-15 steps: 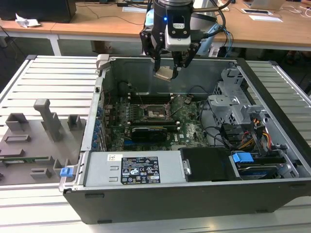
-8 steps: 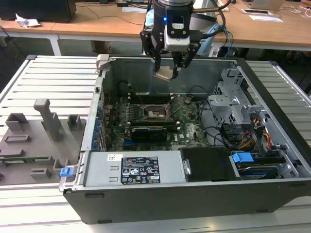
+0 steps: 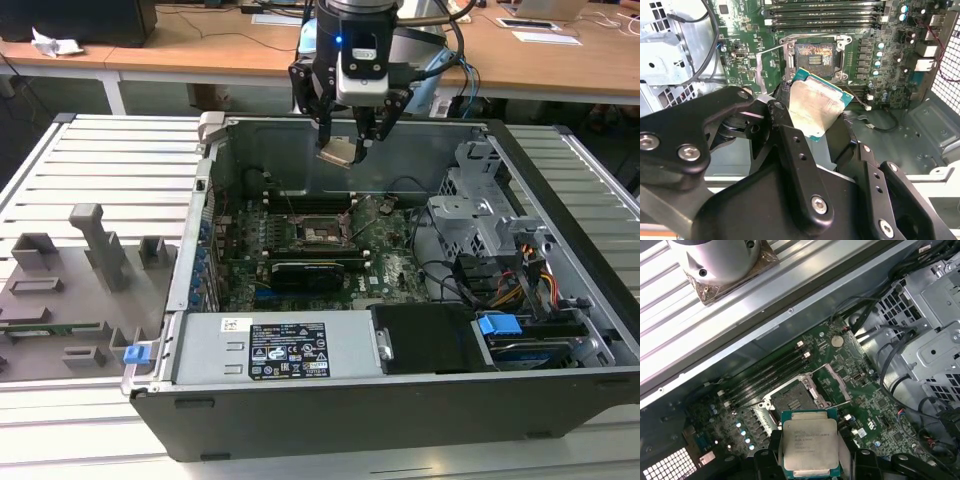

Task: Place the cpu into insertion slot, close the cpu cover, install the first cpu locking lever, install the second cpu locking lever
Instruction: 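Place the cpu into insertion slot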

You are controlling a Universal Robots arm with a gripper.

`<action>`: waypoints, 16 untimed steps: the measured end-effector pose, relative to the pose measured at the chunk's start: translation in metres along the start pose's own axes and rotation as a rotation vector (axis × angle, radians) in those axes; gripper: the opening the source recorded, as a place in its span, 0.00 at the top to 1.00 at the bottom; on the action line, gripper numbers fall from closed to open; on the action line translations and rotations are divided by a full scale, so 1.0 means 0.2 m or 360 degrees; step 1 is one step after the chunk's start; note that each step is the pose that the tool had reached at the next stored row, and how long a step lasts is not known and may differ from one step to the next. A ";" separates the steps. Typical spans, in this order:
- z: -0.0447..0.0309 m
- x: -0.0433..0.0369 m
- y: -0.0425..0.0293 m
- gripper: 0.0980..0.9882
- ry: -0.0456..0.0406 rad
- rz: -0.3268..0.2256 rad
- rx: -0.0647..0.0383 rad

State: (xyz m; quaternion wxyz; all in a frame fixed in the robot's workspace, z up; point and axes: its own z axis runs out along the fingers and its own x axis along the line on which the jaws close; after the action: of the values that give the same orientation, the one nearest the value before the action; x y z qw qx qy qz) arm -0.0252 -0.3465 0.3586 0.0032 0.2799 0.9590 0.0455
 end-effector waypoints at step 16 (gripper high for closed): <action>0.004 0.000 0.000 0.51 -0.0009 0.0101 -0.0002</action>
State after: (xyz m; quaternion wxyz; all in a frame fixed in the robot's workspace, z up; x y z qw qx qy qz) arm -0.0252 -0.3465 0.3577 0.0047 0.3103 0.9496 0.0454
